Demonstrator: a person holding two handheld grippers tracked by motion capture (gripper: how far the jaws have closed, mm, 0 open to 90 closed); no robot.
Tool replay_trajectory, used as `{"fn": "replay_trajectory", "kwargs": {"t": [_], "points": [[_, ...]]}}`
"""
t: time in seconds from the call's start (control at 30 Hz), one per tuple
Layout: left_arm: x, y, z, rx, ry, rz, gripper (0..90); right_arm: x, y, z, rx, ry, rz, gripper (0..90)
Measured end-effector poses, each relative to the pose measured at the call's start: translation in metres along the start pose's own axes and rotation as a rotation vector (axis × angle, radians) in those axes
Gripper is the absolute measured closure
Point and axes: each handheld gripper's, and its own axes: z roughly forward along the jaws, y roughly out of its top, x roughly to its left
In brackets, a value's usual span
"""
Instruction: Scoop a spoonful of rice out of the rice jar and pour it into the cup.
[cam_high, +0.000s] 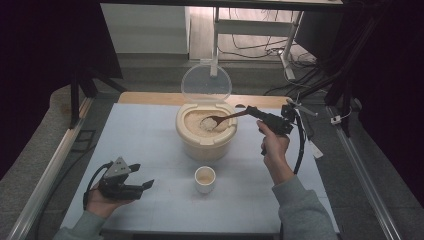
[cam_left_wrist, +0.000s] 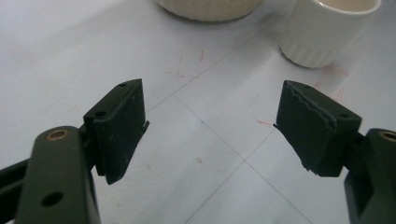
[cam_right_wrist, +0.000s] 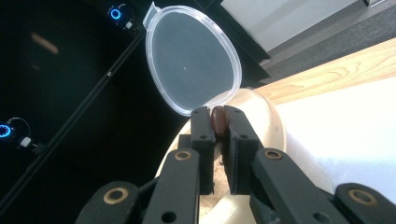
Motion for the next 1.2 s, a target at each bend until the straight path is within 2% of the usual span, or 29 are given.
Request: {"fn": "replay_trajectory", "kwargs": {"t": [0.37, 1.2], "points": [[0.001, -0.001, 0.000, 0.002, 0.003, -0.001, 23.8, 0.000, 0.002, -0.005, -0.005, 0.012, 0.007, 83.8], [0.001, -0.001, 0.000, 0.004, 0.008, 0.000, 23.7, 0.011, 0.004, -0.017, -0.011, 0.061, -0.005, 83.8]]}}
